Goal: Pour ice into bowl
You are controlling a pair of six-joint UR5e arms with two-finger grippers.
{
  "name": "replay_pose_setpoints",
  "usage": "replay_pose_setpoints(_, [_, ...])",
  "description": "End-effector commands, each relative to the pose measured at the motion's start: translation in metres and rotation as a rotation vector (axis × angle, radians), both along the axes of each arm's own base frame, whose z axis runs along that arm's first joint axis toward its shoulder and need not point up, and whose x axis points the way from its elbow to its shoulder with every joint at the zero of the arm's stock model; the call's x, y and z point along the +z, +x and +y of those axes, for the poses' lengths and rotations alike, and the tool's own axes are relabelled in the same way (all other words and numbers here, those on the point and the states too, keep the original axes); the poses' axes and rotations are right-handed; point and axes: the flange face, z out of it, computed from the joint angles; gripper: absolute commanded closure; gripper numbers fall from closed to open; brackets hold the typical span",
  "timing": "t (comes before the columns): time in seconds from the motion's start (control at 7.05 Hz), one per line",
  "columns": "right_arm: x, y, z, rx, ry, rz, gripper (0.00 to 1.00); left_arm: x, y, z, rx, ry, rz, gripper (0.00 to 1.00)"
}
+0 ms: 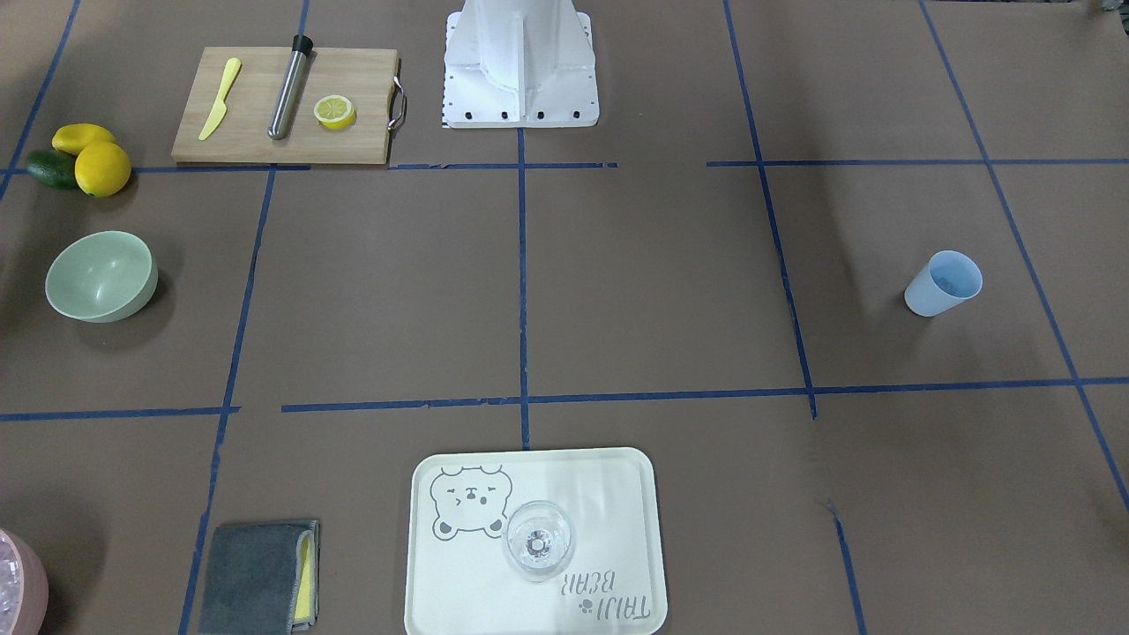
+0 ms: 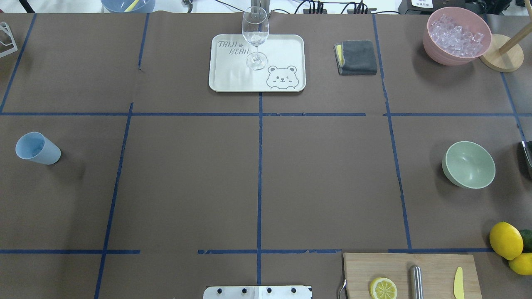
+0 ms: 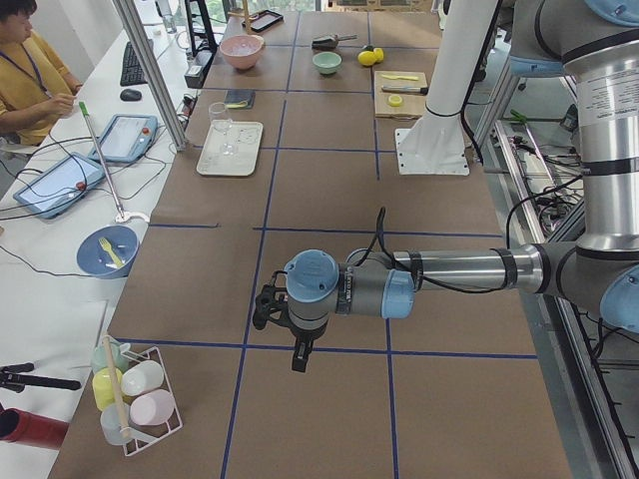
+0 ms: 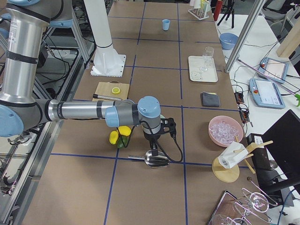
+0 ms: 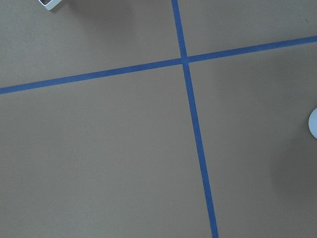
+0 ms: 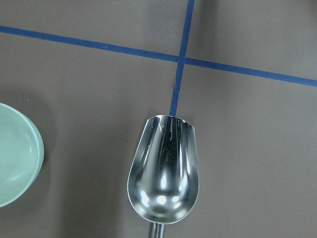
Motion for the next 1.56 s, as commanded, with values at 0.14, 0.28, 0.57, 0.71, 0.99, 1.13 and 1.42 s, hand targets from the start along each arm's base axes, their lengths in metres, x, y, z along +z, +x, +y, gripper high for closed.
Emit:
replay_pose_setpoints(0.14, [-0.020,-0.005,-0.015,0.063,-0.037,-0.065,0.00,-0.001,0.000,0.000,0.004,0.006,-0.001,0.00])
replay_pose_setpoints(0.28, [-0.020,-0.005,-0.014,0.057,-0.034,-0.072,0.00,0.001,0.000,0.001,0.004,0.003,-0.001,0.00])
replay_pose_setpoints(0.57, [-0.041,-0.020,-0.016,0.015,0.118,-0.096,0.00,0.001,0.000,0.002,0.004,0.001,-0.001,0.00])
replay_pose_setpoints(0.71, [-0.045,-0.041,-0.020,-0.032,0.132,-0.106,0.00,0.003,0.000,0.004,0.004,-0.002,-0.001,0.00])
replay_pose_setpoints(0.99, [-0.045,-0.094,-0.018,-0.143,0.122,-0.153,0.00,0.001,0.000,0.003,0.004,0.005,0.001,0.00])
replay_pose_setpoints(1.13, [-0.046,-0.112,-0.017,-0.116,0.067,-0.163,0.06,0.001,0.000,0.002,0.004,0.006,0.001,0.00])
replay_pose_setpoints(1.42, [-0.006,-0.150,-0.019,-0.102,0.077,-0.173,0.02,0.000,0.001,0.002,0.006,0.008,0.001,0.00])
